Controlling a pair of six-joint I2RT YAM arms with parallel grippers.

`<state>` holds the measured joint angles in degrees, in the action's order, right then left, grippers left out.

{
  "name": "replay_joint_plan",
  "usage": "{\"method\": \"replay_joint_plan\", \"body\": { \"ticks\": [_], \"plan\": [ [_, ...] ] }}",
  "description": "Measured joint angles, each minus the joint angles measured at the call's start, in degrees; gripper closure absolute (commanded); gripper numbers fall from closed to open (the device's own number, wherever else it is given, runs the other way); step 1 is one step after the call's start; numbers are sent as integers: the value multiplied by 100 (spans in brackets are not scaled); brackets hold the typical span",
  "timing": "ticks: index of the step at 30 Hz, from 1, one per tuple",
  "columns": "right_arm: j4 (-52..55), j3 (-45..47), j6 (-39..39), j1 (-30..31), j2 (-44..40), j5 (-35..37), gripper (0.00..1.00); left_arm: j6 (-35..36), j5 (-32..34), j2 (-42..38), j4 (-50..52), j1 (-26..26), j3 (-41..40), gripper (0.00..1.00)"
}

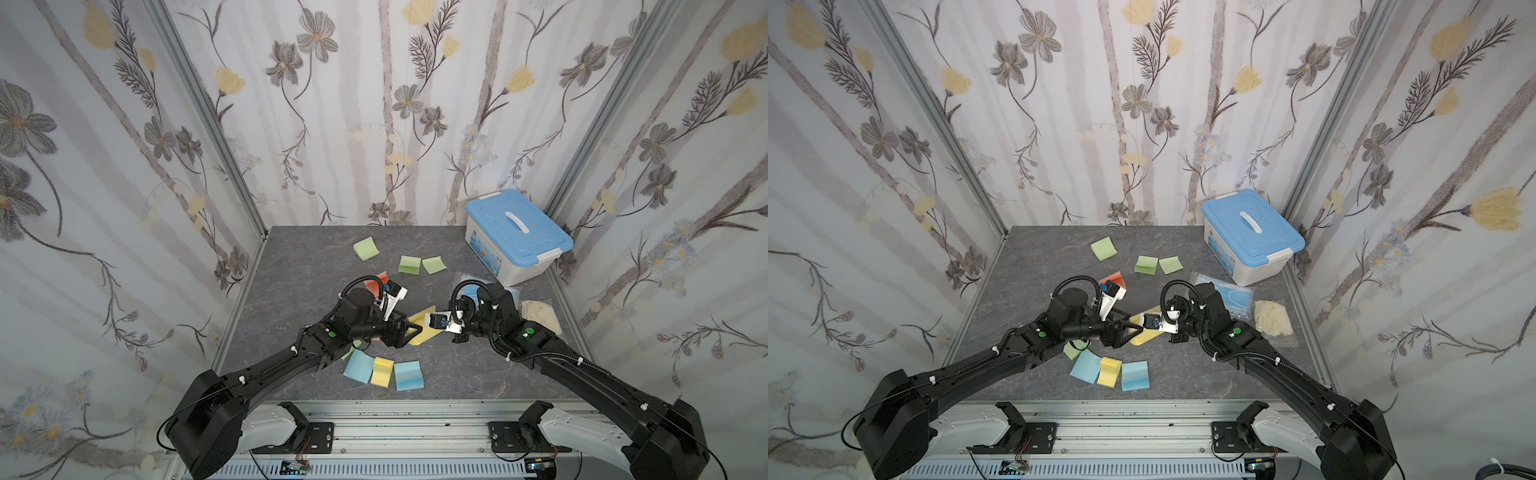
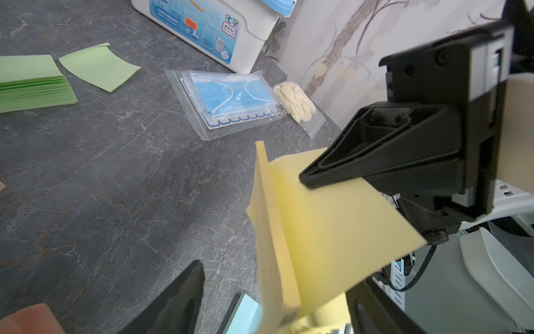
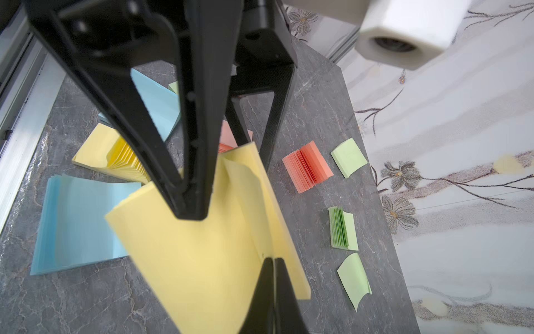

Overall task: Tear off pages from different memo pads
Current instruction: Tear off the paper from the memo pad.

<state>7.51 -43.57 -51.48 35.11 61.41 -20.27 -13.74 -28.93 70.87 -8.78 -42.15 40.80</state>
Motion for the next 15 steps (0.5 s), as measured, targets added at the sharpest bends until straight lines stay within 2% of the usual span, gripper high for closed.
{"method": "replay_joint_plan", "body": {
  "ticks": [2,4,5,7,9,15],
  "plan": [
    [0,-7,92,-17,28,-74,100,-11,13,52,-22,-28,0,25],
    [2,-20,205,-48,57,-125,100,-13,52,90,-20,-46,9,31],
    [0,-33,229,-68,68,-131,100,-13,96,96,2,-50,20,38],
    [-7,-50,350,-127,81,-212,100,-13,192,98,17,-63,44,64],
    [0,-66,415,-181,92,-249,100,-11,240,98,20,-61,48,81],
    [-4,-155,645,-365,122,-286,100,9,448,127,17,-68,46,99]
  ]
}}
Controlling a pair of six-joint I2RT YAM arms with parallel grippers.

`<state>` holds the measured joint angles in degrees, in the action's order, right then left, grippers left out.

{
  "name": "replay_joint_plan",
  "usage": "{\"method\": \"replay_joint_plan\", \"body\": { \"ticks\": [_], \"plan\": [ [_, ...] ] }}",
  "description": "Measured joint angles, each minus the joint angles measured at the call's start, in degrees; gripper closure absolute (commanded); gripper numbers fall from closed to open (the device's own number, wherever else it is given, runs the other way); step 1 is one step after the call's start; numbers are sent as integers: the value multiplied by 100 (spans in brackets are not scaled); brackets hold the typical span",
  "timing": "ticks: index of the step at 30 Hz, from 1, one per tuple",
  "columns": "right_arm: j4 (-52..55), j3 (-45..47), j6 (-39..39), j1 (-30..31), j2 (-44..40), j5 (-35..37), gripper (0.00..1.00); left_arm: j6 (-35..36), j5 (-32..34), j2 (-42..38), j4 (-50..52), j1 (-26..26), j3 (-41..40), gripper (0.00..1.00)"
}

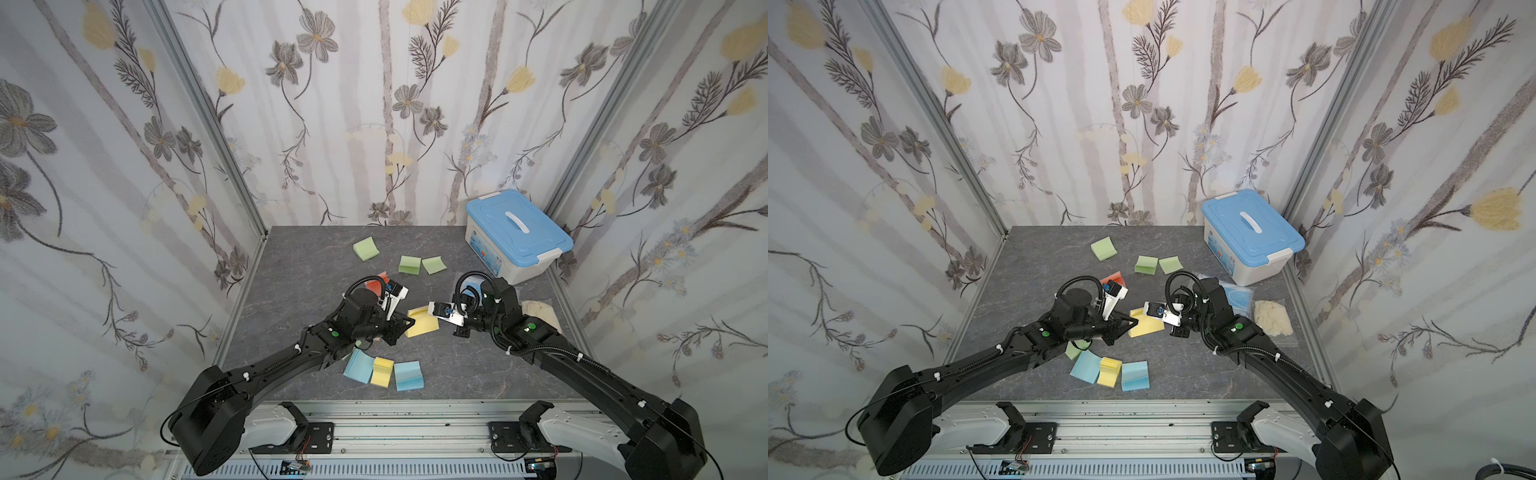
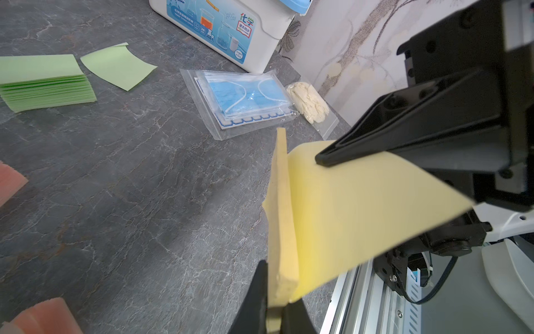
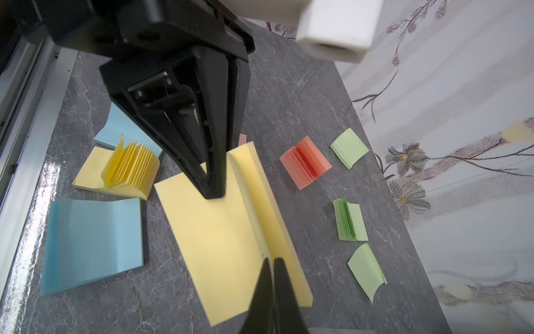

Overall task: Tear off pages from different memo pads
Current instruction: Tear off the paper from the memo pad, then place the paper at the center of the board.

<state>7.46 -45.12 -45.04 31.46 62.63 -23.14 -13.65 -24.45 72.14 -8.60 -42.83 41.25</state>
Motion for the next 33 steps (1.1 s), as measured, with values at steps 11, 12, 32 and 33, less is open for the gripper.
{"method": "replay_joint_plan", "body": {
  "ticks": [11,12,32,33],
  "plan": [
    [-225,-249,122,-219,258,365,100,-28,741,76,487,35,197,100],
    [-273,-313,48,-256,321,479,100,-28,855,68,619,55,225,100],
    [-549,-1847,-1513,-619,3438,1250,100,-240,2280,-1237,1720,330,-258,100],
    [-538,-1921,-1670,-625,3576,1309,100,-240,2299,-1281,1681,330,-317,100]
  ]
}}
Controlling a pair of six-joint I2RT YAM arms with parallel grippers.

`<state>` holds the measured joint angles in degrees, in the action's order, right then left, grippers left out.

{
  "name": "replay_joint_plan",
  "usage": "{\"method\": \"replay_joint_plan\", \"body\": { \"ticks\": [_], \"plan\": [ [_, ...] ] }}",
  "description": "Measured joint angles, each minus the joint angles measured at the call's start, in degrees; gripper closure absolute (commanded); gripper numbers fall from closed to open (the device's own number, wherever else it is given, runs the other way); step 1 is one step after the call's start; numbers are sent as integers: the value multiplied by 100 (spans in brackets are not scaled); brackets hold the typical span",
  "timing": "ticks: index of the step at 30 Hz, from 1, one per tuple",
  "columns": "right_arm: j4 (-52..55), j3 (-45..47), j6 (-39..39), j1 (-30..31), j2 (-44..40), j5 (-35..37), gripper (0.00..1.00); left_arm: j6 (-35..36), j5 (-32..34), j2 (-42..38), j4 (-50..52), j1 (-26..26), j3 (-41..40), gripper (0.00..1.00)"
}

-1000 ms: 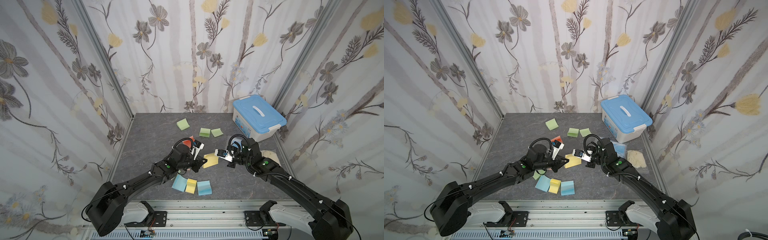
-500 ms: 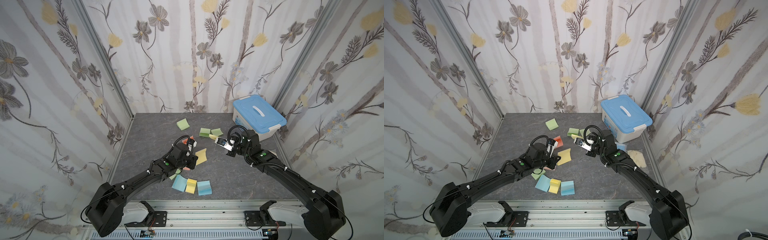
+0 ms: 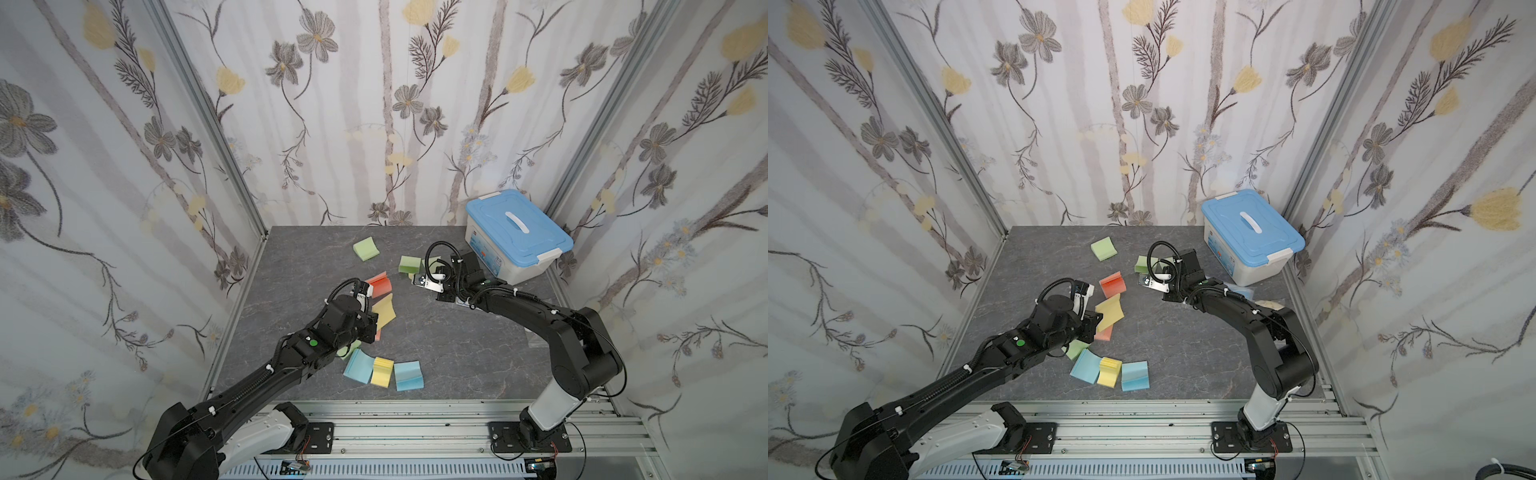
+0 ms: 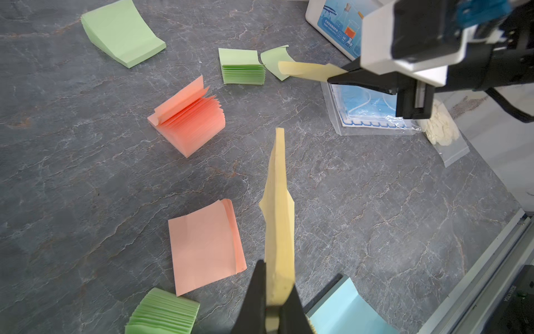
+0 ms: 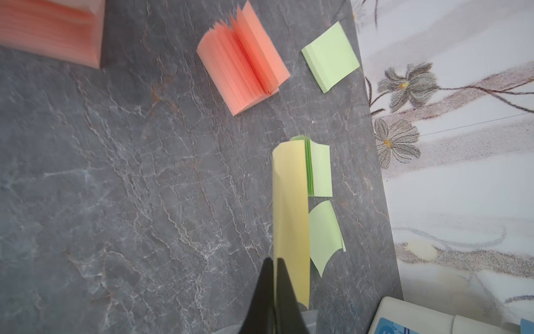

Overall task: Tear off pages from different memo pads
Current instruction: Place the paper at the center of the board.

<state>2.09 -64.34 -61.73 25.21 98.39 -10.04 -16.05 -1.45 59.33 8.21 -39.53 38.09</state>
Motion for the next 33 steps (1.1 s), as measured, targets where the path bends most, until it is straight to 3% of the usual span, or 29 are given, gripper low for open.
{"method": "replay_joint_plan", "body": {
  "ticks": [13,33],
  "plan": [
    [686,-1117,-1290,-221,1357,535,100,-4,11,50,-284,15,-109,100],
    [1058,-1438,-1521,-503,1945,704,97,-4,-103,455,-501,26,-85,100]
  ]
}}
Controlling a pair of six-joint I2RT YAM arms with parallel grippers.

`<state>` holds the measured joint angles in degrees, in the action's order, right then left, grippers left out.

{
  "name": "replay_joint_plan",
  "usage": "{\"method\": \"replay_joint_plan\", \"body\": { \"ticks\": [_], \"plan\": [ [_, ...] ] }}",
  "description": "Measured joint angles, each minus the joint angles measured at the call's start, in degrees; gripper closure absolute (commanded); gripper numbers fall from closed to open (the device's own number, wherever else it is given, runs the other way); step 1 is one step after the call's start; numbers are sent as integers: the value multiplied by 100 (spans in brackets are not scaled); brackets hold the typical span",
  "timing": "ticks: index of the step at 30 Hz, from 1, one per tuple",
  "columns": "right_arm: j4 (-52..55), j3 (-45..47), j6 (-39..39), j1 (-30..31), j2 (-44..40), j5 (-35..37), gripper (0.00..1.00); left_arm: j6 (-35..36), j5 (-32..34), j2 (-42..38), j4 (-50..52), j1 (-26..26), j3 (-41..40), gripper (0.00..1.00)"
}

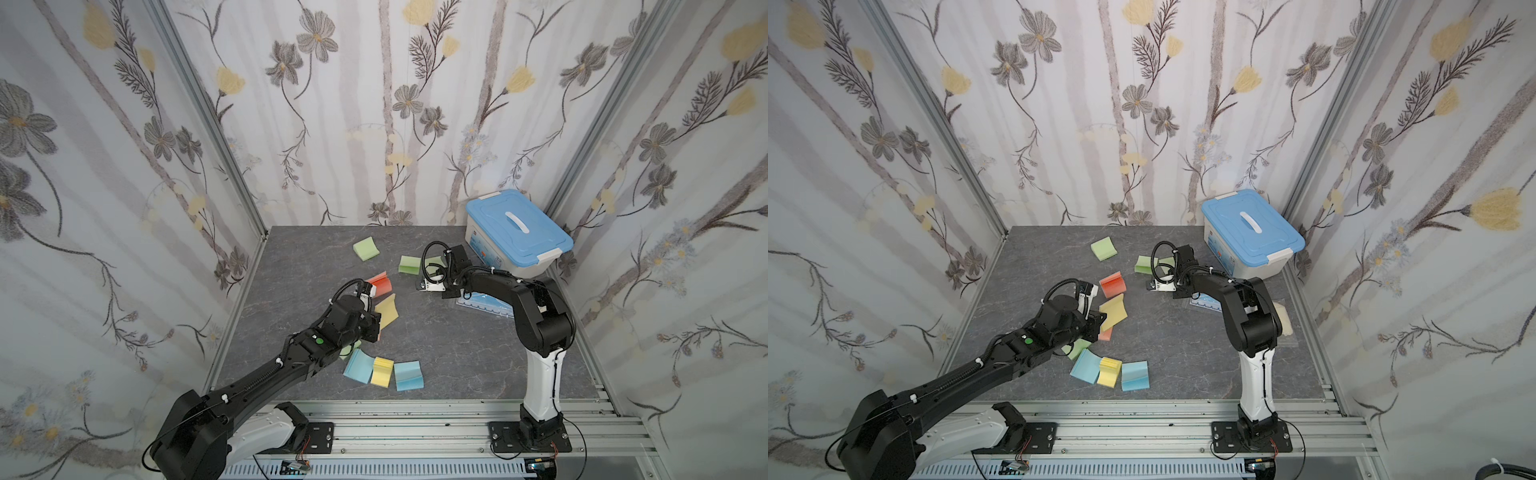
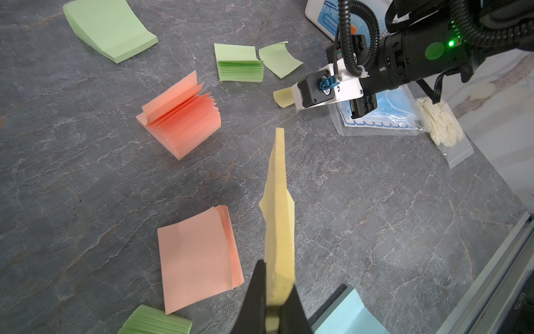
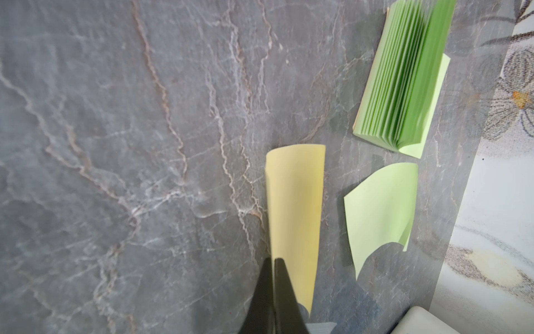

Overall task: Tear off pages from different memo pads
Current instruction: Place the paper at the center of the board.

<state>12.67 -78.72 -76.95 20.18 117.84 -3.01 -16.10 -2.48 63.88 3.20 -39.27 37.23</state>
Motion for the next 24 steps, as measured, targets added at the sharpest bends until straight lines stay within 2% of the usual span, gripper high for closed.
{"method": "replay_joint_plan", "body": {
  "ticks": [1,4,8,11,12,13,16,19,24],
  "plan": [
    [2,-4,0,-2,15,-4,94,0,-24,17,0,0,4,100],
    [26,-15,4,-7,72,-4,77,0,-35,59,-11,0,7,100],
    [81,79,9,-17,-70,-79,42,-4,-37,131,-37,0,44,100],
    [232,208,101,-22,-444,-315,34,-31,-39,297,-72,17,168,100],
    [267,243,175,-24,-586,-391,28,-42,-46,380,-81,31,234,100],
    [282,278,308,-26,-774,-505,1,-59,-70,498,-72,52,339,100],
    [39,503,767,-35,-1397,-765,0,-155,-125,944,-61,120,748,100],
    [-538,1067,1565,-33,-2072,-809,0,-262,-291,1609,42,173,1316,100],
    [-1427,1932,3595,-22,-3298,-284,0,-348,-564,2806,372,240,2398,100]
  ]
}}
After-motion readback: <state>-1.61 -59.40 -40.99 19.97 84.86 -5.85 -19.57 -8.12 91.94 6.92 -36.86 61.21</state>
